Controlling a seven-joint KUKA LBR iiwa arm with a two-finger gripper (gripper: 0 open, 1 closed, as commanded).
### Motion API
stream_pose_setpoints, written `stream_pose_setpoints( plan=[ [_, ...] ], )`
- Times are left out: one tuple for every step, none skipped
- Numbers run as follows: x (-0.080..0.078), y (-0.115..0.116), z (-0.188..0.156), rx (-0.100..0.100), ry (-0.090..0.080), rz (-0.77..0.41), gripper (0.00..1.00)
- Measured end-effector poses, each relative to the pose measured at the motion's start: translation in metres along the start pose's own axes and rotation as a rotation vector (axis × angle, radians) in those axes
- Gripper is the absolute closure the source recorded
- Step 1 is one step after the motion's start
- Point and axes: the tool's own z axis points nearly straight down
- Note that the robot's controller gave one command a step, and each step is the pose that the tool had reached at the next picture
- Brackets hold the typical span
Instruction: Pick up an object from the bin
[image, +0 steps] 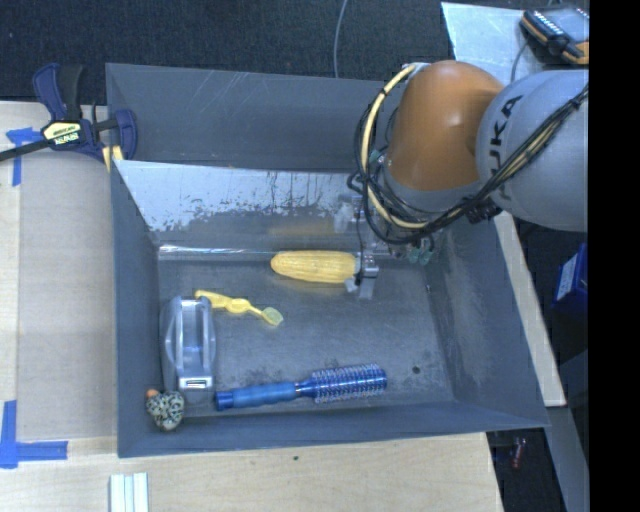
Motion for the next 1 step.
stream_pose_setpoints(
  plan=[
    [-0.0015, 0.0, -0.0054, 0.0, -0.008, 0.0, 0.0]
  ],
)
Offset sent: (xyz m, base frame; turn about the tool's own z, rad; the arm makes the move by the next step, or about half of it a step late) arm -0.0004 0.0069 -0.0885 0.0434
